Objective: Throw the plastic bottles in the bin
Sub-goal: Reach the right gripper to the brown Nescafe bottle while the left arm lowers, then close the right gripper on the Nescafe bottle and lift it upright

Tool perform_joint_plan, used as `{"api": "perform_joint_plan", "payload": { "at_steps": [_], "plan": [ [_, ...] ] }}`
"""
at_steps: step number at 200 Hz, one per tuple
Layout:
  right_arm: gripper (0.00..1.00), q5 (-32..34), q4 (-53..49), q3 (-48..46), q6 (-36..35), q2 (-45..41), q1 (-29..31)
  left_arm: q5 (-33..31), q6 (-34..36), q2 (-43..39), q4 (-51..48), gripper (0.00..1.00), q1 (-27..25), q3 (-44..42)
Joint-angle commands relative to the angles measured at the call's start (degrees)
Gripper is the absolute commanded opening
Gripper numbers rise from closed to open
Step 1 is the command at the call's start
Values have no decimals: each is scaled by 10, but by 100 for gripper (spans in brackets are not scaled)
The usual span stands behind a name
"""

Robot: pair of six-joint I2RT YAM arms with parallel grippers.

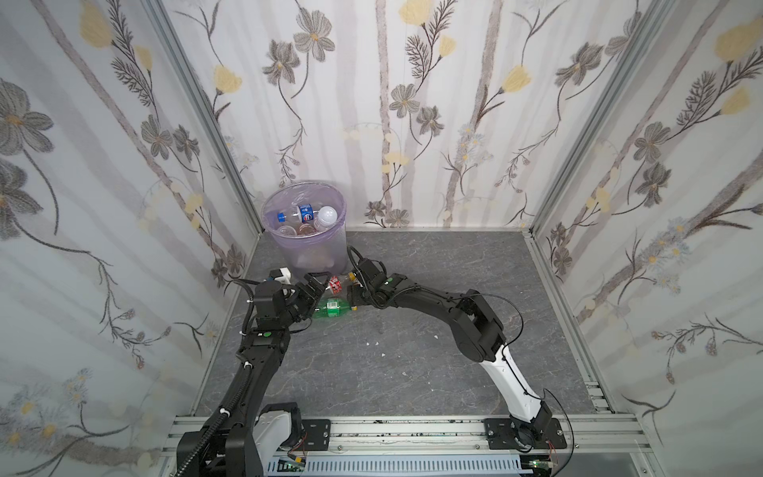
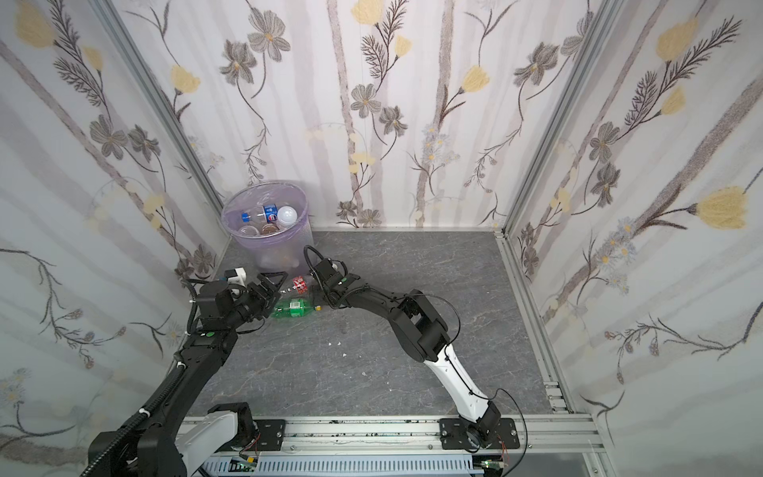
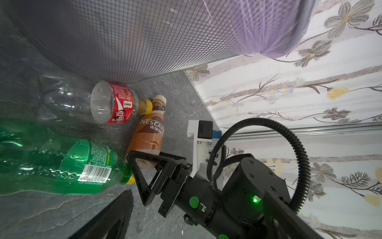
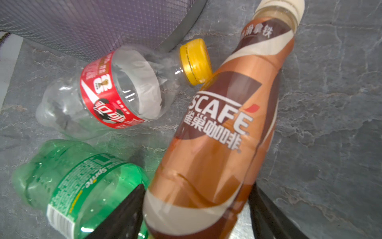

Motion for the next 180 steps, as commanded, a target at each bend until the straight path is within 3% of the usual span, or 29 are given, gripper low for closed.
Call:
{"api": "perform_joint_plan", "payload": {
  "at_steps": [1, 86, 180],
  "plan": [
    [73, 9, 1, 6, 8, 3, 0, 9, 10, -1, 25, 100, 2, -1],
    [57, 25, 7, -50, -5, -28, -13, 1, 26, -5, 22, 100, 1, 2],
    [56, 17, 92, -200, -22, -142, -65, -52, 54, 36, 13, 100, -68, 22]
  ]
}}
